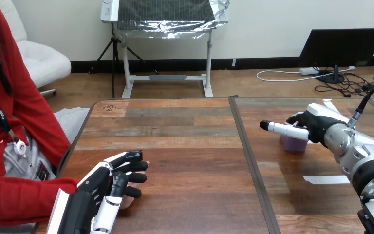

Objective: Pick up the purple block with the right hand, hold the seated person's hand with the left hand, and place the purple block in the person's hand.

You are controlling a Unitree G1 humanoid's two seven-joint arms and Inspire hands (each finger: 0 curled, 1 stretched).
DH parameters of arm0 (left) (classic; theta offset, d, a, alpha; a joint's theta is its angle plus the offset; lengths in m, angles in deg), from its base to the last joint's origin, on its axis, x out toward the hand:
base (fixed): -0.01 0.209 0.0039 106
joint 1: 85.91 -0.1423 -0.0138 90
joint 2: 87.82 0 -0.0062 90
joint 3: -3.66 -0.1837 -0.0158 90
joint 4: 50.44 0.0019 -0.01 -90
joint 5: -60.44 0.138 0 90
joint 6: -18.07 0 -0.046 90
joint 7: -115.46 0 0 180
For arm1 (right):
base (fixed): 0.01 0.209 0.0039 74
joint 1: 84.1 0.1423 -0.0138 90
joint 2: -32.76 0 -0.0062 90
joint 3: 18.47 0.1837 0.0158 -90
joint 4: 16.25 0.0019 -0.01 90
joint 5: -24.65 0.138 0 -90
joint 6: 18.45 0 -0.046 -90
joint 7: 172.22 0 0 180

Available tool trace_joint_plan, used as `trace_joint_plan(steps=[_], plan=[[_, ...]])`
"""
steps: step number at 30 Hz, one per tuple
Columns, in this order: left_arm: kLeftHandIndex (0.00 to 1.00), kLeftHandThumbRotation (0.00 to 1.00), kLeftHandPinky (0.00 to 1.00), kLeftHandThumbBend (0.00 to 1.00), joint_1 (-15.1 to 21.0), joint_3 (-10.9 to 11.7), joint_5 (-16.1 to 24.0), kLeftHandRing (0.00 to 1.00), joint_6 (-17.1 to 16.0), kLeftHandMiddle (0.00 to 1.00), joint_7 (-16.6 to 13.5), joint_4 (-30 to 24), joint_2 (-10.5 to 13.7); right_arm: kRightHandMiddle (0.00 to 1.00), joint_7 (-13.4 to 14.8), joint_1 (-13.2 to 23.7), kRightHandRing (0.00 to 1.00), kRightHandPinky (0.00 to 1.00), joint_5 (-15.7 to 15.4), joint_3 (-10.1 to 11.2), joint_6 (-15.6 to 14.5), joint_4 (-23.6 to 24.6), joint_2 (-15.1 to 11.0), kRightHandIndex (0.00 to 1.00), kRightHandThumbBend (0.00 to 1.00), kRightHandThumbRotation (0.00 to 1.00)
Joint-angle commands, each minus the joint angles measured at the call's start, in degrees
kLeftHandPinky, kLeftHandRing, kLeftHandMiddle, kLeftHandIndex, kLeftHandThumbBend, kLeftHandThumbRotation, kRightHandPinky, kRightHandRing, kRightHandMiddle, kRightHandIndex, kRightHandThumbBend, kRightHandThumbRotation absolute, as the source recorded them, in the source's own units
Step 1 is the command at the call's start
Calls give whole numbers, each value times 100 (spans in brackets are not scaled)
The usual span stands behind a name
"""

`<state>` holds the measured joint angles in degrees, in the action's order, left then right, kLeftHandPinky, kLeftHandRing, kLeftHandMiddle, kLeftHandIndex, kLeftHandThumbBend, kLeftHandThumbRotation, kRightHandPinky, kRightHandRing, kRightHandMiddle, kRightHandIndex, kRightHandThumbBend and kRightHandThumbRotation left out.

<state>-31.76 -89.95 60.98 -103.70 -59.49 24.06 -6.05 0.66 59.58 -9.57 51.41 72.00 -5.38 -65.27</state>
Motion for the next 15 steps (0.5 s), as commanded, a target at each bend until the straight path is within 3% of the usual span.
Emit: trace_joint_plan(steps=[1, 3, 8, 15], plan=[[72, 90, 58, 38, 335, 12, -2, 67, -147, 71, 4, -177, -67, 90, 133, -31, 88, 82, -52, -92, 114, 75, 111, 91, 78, 100], [72, 90, 58, 38, 339, 10, 0, 67, -141, 71, 5, -175, -66, 90, 207, -42, 88, 81, -48, -92, 146, 78, 103, 90, 77, 100], [73, 90, 58, 38, 343, 5, 4, 68, -133, 71, 19, -174, -53, 80, 330, -59, 77, 63, -36, -88, 208, 75, 85, 84, 77, 100], [73, 91, 58, 38, 360, -1, 13, 68, -125, 71, 22, -163, -55, 69, 483, -58, 66, 48, -65, -110, 289, 54, 56, 75, 77, 100]])
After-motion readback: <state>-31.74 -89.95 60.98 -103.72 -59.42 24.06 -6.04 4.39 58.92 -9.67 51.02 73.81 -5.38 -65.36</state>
